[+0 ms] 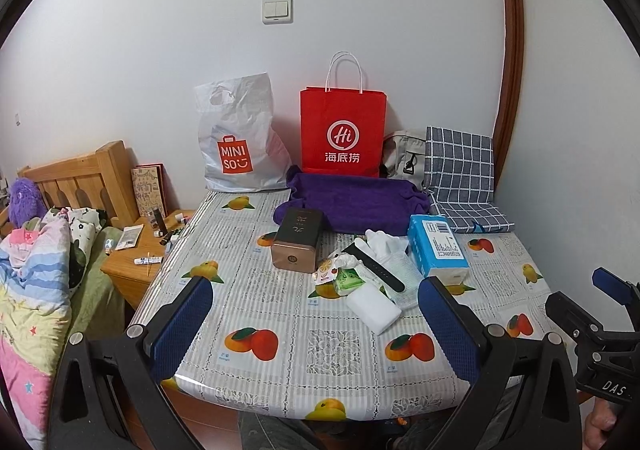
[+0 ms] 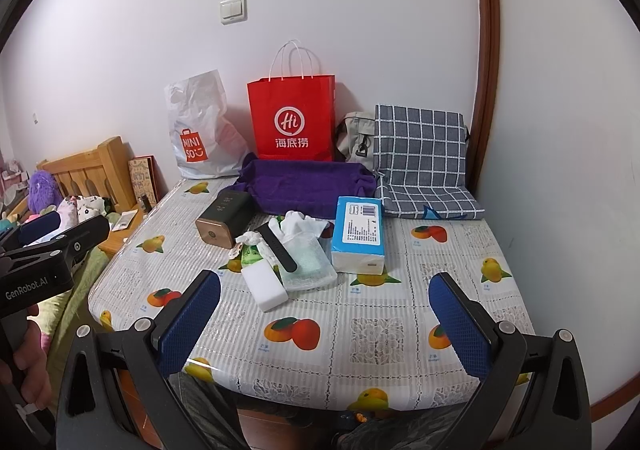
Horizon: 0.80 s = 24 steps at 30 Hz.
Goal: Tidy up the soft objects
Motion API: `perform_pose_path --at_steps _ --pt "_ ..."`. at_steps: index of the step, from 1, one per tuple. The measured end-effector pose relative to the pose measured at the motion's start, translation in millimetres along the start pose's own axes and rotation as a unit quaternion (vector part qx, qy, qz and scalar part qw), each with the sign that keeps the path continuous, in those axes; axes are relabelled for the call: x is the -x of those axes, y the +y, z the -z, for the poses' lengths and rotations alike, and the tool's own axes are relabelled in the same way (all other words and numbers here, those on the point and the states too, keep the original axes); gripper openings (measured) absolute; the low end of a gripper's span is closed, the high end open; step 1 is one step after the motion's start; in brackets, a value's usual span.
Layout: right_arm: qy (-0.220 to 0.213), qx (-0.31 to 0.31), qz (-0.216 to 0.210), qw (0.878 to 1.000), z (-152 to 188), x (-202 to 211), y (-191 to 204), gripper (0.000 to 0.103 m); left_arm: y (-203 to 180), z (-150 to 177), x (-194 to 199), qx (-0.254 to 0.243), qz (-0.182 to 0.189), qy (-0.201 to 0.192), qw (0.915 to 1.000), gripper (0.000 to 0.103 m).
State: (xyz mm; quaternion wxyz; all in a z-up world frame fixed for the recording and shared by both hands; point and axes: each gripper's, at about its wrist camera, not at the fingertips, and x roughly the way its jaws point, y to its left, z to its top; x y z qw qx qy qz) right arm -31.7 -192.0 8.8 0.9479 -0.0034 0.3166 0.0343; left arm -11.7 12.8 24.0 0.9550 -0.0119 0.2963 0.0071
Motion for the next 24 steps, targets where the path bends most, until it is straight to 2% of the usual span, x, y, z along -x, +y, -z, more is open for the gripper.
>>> perform_pose_path --at_steps 24 --pt "-0.005 0.002 -0.003 1.000 0.6 2.9 1.1 0.102 2.8 -1.1 2.4 -0.001 0.000 -0.002 1.0000 0.103"
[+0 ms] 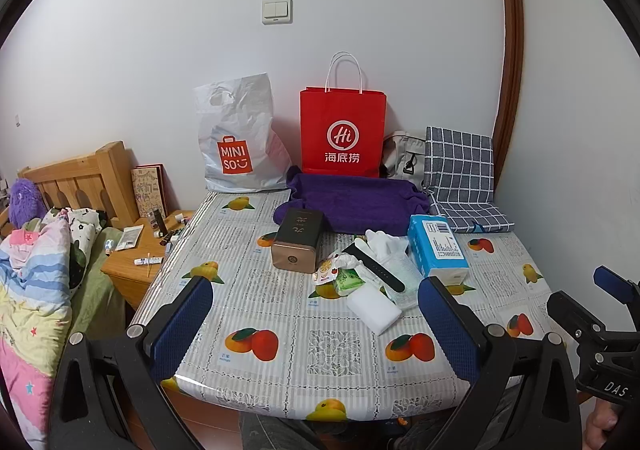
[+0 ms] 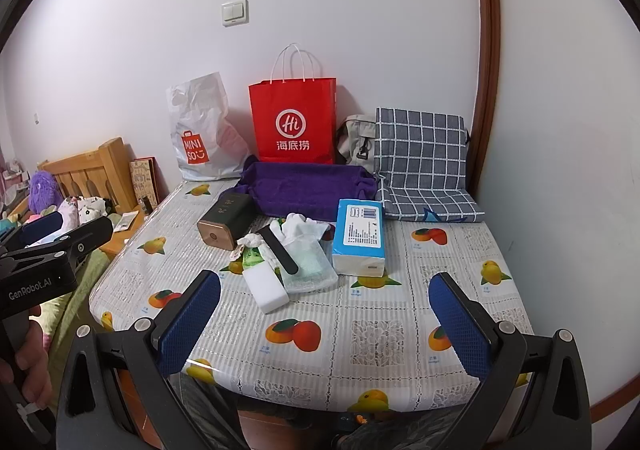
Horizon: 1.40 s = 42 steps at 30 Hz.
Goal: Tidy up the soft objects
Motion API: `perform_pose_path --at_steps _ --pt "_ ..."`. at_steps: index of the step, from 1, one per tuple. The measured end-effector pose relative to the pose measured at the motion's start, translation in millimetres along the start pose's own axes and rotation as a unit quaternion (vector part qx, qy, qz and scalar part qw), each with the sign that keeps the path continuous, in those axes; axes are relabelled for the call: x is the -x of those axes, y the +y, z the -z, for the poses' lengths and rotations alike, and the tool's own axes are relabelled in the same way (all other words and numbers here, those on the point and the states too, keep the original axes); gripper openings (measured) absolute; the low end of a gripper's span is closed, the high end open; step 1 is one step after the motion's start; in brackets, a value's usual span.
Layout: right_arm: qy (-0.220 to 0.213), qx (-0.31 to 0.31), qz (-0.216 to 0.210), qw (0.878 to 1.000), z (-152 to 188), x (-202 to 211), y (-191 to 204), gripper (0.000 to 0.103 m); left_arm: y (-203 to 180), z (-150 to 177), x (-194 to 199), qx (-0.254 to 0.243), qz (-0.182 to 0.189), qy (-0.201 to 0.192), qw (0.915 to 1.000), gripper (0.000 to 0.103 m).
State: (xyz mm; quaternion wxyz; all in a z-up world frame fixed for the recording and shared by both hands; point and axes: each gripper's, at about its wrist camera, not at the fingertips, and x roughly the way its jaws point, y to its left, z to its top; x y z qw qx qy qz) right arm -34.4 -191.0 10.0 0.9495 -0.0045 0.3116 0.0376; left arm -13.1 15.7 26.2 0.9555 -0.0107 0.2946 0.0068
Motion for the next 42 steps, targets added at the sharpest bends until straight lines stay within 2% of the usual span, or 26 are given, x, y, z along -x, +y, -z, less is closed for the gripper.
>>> perform_pose_path --at_steps 14,20,32,37,42 --pt "-0.004 0.000 -0.003 1.000 3.4 0.1 0.8 0.102 -6.3 2.0 0.9 -0.004 0.008 -0.004 1.0000 0.103" --pt "0.000 0.000 -0.011 1.000 7.6 -12.3 -0.1 0.102 -12.8 3.4 -17.5 -0.003 0.010 0.005 0.9999 0.103" --pt "0.067 -0.009 -0.012 0.998 30.2 -90.1 -9.3 0.102 -5.7 29.3 -102.2 0.008 0.009 0.086 0.9962 0.103" --pt "0.093 -0.021 -0.033 0.995 43.4 -119.4 -21.4 0.102 -15.4 48.1 -143.0 0.006 0.025 0.129 0.9913 0.103" --pt "0.113 -0.035 -0.031 0.992 56.5 -145.3 -35.1 0.102 -31.7 64.7 -180.5 -0.002 0.041 0.171 0.9845 0.103"
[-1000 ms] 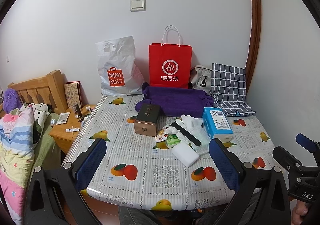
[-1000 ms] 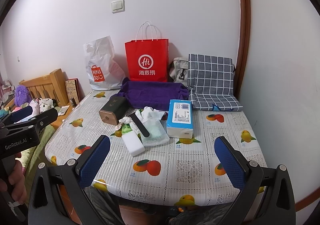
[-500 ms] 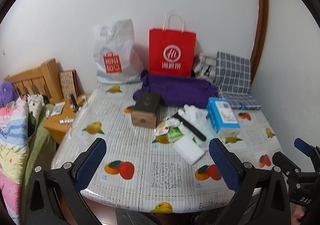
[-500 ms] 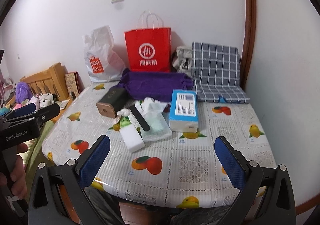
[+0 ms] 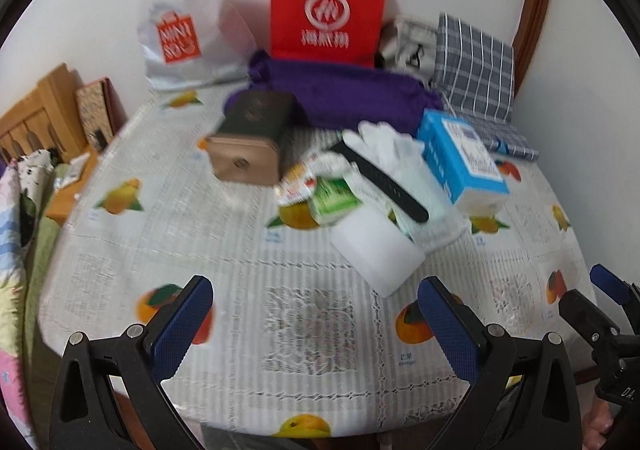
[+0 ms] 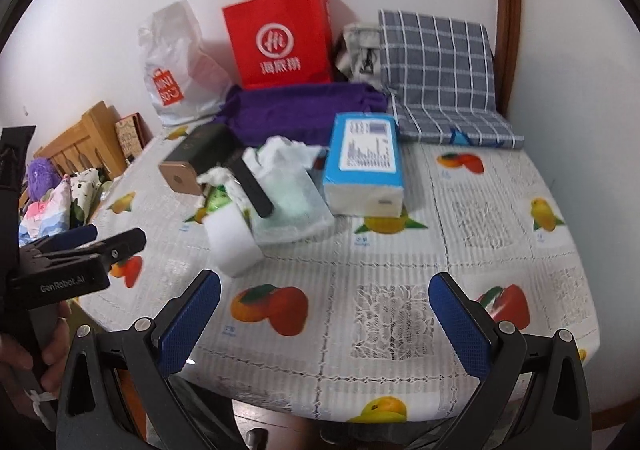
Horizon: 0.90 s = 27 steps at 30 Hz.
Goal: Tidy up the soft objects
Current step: 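Reach the left tool to the white sponge block and grasp it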
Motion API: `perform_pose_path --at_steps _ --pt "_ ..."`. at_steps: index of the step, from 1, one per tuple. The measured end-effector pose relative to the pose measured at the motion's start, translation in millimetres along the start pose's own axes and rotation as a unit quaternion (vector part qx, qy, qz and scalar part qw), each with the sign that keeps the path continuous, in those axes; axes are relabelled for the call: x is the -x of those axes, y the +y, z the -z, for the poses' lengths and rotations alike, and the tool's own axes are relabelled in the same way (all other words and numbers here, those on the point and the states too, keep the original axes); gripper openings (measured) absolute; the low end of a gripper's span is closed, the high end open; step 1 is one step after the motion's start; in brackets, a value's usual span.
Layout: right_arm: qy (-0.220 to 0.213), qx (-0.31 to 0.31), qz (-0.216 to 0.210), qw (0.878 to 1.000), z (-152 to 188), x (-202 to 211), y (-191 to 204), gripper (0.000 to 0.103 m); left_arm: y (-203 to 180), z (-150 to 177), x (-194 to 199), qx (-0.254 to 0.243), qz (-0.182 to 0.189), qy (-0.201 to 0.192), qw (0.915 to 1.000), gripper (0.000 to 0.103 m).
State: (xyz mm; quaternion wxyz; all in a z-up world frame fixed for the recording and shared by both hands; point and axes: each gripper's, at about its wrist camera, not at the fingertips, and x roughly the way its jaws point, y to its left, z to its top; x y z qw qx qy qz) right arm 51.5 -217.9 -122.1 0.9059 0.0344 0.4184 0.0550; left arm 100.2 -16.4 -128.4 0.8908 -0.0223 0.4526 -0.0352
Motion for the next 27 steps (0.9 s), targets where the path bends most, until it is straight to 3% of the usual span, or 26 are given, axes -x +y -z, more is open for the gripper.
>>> perform_pose_path --at_steps 14,22,23,26,27 --pt "0.034 -0.029 -0.020 0.999 4.7 -46.6 -37.6 0.102 -48.4 -1.3 -69.1 -0.031 0.012 0.048 0.9983 0.103" --pt "0.050 -0.039 -0.040 0.997 7.7 -70.2 -50.1 0.102 -59.8 -0.3 -95.7 -0.035 -0.020 0.057 0.9976 0.103" --pt "0.052 -0.037 -0.040 0.997 8.2 -72.2 -50.1 0.102 -59.9 0.1 -96.4 -0.034 -0.026 0.052 0.9977 0.102" --pt "0.055 -0.031 -0.045 0.997 8.4 -77.8 -48.8 0.102 -58.8 0.7 -96.2 -0.035 -0.017 0.048 0.9981 0.084" --pt "0.055 -0.030 -0.048 0.997 7.8 -79.0 -48.4 0.102 -56.9 0.4 -95.7 -0.032 -0.011 0.048 0.9983 0.073"
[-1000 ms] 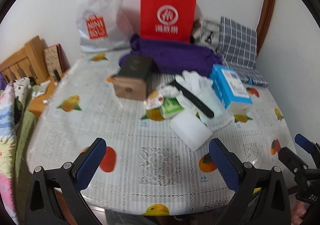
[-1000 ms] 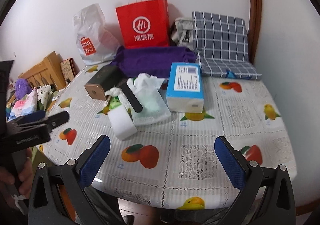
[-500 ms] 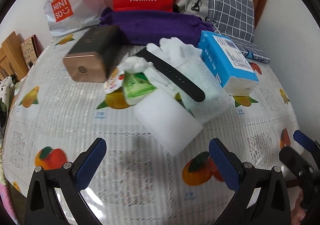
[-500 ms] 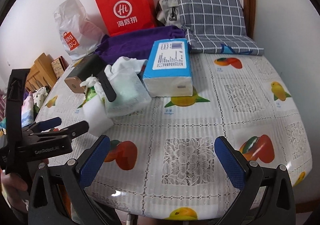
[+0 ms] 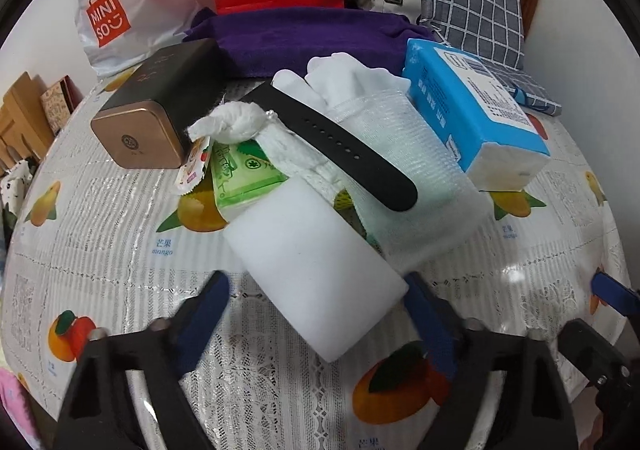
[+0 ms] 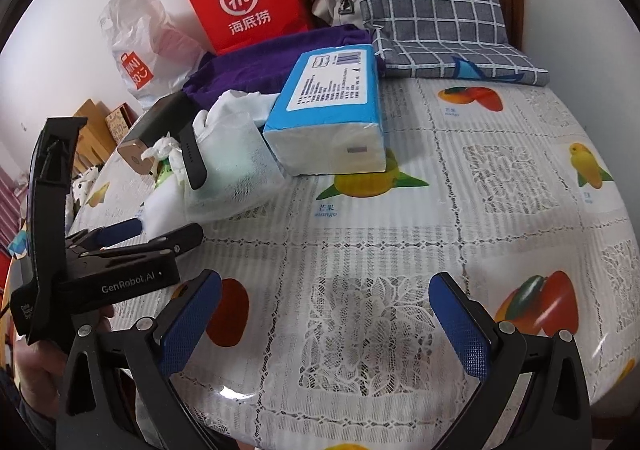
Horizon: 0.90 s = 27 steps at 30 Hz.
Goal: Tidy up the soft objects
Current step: 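Reach the left tool to the white sponge block and grasp it, then grasp the black watch strap with the right tool while left holds sponge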
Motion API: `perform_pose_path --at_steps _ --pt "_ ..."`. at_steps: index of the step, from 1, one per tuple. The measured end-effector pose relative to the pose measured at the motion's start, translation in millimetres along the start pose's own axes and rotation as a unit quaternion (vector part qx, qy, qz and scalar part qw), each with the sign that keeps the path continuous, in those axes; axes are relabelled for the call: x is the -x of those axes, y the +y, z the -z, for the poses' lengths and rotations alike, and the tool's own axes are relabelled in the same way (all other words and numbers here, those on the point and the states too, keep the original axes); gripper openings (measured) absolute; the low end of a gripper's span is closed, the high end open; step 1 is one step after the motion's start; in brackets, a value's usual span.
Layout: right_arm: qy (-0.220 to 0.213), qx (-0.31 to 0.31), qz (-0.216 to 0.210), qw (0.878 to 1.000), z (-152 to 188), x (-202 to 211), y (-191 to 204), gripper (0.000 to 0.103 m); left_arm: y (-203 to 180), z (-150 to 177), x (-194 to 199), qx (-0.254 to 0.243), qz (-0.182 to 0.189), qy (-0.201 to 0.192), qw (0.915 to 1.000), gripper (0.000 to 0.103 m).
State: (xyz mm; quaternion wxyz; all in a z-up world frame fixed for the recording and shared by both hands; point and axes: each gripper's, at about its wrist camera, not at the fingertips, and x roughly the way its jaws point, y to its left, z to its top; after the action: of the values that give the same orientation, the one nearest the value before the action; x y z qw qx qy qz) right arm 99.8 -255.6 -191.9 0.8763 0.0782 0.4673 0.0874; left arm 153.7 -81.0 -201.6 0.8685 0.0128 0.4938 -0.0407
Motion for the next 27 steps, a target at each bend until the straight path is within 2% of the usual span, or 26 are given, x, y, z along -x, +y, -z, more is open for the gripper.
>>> perform_pose_path --at_steps 1,3,7,14,15,17,20,24,26,27 --pt "0.000 0.001 -0.002 1.000 -0.7 -1.1 0.7 0.102 2.3 0.5 0.5 0.003 0.009 0.001 1.0000 0.065" --pt "-0.001 0.003 -0.007 1.000 -2.8 -3.5 3.8 0.102 7.0 0.7 1.1 0.002 0.019 0.004 0.9998 0.065" --pt "-0.005 0.014 -0.015 1.000 -7.2 -8.2 14.5 0.102 15.9 6.0 10.5 -0.011 0.014 -0.001 0.9998 0.064" --pt "-0.029 0.056 -0.033 0.997 -22.9 -12.3 52.2 0.099 60.9 11.1 23.7 0.019 -0.005 0.002 0.9998 0.064" --pt "-0.030 0.064 -0.037 0.997 -25.7 -13.9 57.6 0.097 71.6 11.4 24.1 0.028 -0.007 0.001 0.9996 0.064" --pt "-0.022 0.082 -0.048 0.995 -33.9 -20.9 71.3 0.079 89.1 11.8 23.7 0.044 -0.015 0.000 0.9989 0.064" --pt "-0.010 0.107 -0.044 0.993 -44.8 -35.0 88.3 0.067 107.9 12.1 24.5 0.056 -0.027 -0.008 0.9980 0.063" --pt "-0.013 0.131 -0.029 0.991 -57.1 -49.5 104.6 0.057 132.7 11.0 22.7 0.073 -0.035 -0.012 0.9966 0.064" --pt "-0.006 0.144 -0.022 0.989 -65.3 -60.1 113.1 0.044 142.6 11.5 19.6 0.081 -0.035 -0.011 0.9960 0.064" --pt "0.000 0.149 -0.021 0.989 -67.7 -64.9 116.3 0.042 147.1 12.2 17.8 0.085 -0.034 -0.011 0.9957 0.064"
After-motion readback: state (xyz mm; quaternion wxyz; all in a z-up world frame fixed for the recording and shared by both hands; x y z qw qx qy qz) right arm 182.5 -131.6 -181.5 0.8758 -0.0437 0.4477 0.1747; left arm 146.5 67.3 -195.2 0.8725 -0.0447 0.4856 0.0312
